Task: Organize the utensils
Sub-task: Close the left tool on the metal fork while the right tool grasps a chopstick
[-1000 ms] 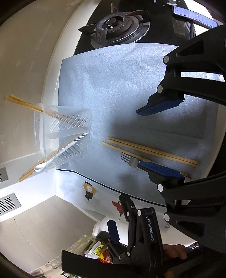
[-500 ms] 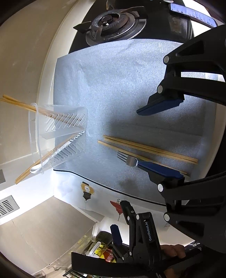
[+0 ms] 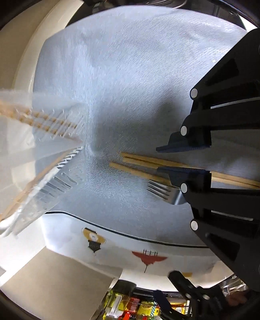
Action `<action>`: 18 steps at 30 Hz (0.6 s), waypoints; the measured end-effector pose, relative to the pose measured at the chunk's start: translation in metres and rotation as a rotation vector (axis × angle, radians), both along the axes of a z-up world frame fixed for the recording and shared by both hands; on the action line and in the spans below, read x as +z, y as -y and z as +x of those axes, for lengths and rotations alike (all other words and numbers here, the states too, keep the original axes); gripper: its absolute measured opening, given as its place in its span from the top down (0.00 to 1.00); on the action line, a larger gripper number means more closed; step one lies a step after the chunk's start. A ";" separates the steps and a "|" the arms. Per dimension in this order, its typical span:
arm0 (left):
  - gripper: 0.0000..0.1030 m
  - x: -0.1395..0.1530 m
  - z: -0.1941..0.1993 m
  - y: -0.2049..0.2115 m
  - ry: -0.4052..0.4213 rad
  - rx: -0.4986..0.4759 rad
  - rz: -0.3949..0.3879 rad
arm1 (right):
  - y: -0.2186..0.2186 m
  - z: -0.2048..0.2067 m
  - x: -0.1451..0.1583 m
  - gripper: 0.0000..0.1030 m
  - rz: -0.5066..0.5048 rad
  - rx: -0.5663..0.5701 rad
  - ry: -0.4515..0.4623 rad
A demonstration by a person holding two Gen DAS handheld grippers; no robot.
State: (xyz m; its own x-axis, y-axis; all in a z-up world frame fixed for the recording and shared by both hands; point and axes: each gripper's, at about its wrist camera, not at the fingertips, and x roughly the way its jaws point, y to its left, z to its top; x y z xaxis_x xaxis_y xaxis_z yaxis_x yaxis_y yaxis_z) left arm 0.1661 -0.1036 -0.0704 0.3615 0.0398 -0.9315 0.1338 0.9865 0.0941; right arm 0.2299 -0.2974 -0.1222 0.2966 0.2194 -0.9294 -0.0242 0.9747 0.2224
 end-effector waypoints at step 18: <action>0.19 -0.006 0.007 0.010 0.003 -0.068 -0.039 | -0.014 -0.006 -0.014 0.93 -0.083 -0.008 -0.004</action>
